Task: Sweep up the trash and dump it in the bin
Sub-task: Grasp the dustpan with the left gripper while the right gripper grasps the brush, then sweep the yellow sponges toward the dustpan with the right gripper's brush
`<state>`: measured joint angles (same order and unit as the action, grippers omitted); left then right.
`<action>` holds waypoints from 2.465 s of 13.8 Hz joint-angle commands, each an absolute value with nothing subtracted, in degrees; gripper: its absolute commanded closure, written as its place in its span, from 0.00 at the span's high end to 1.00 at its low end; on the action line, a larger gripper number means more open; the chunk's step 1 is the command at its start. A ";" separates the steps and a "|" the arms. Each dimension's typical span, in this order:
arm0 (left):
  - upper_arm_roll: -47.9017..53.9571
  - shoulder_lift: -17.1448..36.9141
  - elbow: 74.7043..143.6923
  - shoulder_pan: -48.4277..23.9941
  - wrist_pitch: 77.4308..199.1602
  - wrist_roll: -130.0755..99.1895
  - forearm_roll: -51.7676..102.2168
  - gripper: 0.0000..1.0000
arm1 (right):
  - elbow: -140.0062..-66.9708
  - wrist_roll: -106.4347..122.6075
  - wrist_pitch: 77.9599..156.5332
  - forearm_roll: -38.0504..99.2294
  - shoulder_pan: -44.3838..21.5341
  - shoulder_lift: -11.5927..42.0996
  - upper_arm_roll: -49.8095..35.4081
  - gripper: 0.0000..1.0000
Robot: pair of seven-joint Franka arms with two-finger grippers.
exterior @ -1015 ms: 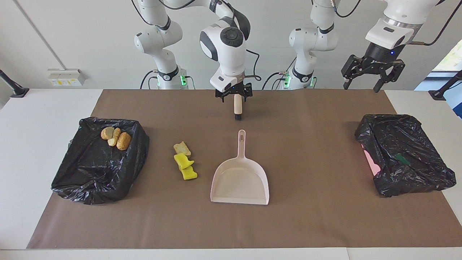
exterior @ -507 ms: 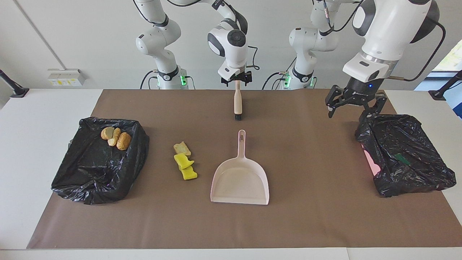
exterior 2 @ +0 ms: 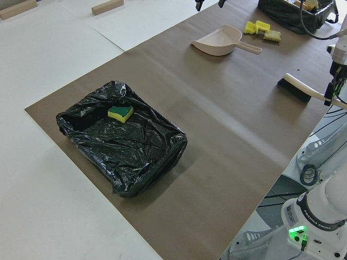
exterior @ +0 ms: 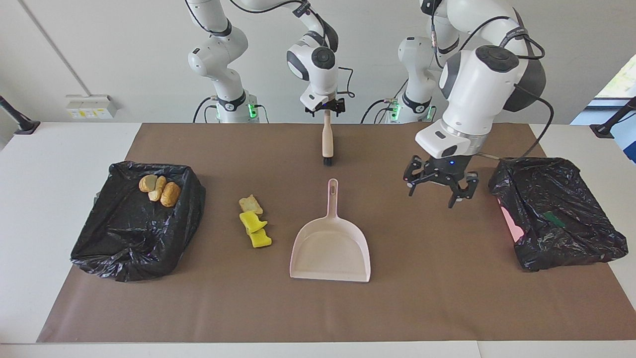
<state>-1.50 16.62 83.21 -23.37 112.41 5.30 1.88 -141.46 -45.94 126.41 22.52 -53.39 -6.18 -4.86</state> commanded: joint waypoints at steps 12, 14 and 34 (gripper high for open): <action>-2.46 20.39 102.82 -40.42 135.08 -24.32 2.37 1.00 | -141.42 -39.03 123.68 22.07 -46.59 -9.31 -4.40 0.00; -2.46 21.88 102.83 -40.70 137.36 -25.66 2.11 1.00 | -141.42 -37.89 120.78 17.69 -43.09 -10.72 -4.31 0.00; -3.86 19.35 102.22 -39.47 131.77 -11.99 1.67 0.00 | -113.64 -5.54 104.68 -19.51 -11.43 11.06 -4.31 0.00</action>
<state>-2.62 22.13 102.22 -39.77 135.17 -18.41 1.76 -115.42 -8.93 106.29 -18.52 -12.73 9.48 -3.75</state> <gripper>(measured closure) 0.692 0.736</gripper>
